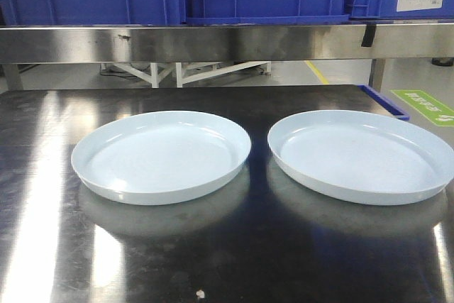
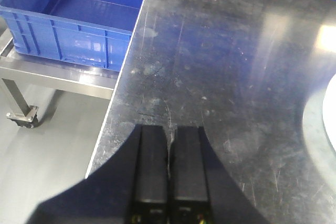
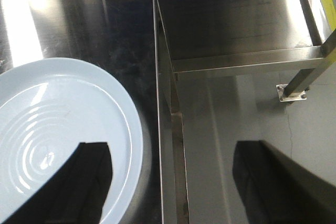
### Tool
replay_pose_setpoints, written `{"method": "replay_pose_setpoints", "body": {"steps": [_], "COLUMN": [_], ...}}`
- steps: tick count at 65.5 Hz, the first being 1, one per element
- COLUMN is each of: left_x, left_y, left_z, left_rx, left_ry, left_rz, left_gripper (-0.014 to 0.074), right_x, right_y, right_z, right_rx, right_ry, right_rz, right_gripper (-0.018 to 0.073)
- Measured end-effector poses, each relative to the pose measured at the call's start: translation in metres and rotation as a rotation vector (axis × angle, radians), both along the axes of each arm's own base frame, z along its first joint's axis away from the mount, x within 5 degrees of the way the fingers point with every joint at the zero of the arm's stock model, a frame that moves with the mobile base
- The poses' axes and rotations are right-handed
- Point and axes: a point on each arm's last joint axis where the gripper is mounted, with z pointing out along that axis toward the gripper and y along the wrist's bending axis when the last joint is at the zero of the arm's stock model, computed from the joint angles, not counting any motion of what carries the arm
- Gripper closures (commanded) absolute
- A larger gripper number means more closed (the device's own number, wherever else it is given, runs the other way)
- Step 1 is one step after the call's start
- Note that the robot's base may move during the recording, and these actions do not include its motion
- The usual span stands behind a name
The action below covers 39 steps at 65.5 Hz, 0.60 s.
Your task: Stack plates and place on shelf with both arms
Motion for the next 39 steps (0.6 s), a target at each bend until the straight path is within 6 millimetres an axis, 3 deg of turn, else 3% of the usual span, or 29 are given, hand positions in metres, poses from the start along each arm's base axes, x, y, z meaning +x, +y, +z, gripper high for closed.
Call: {"method": "replay_pose_setpoints", "body": {"steps": [17, 21, 29, 35, 39], "left_x": [0.0001, 0.0002, 0.0002, 0.0002, 0.0002], "left_y": [0.0008, 0.0009, 0.0009, 0.0009, 0.0009], "left_z": [0.0003, 0.0004, 0.0004, 0.0004, 0.0004], "left_rx": [0.054, 0.057, 0.058, 0.059, 0.059], "left_ry": [-0.002, -0.003, -0.003, -0.003, -0.003], "left_rz": [-0.018, -0.019, -0.019, -0.019, -0.019], "left_gripper": [0.0509, 0.0509, 0.0509, 0.0509, 0.0509], "right_x": [0.0000, 0.0000, 0.0000, -0.0006, -0.0012], "right_y": [0.0000, 0.0000, 0.0000, 0.0000, 0.0001], "right_z": [0.0000, 0.0000, 0.0000, -0.0006, -0.0013], "right_rx": [0.000, 0.000, 0.000, 0.000, 0.000], "right_ry": [0.000, 0.000, 0.000, 0.009, 0.019], "right_rz": [0.000, 0.000, 0.000, 0.000, 0.001], "right_gripper": [-0.0026, 0.0009, 0.0248, 0.0558, 0.0498]}}
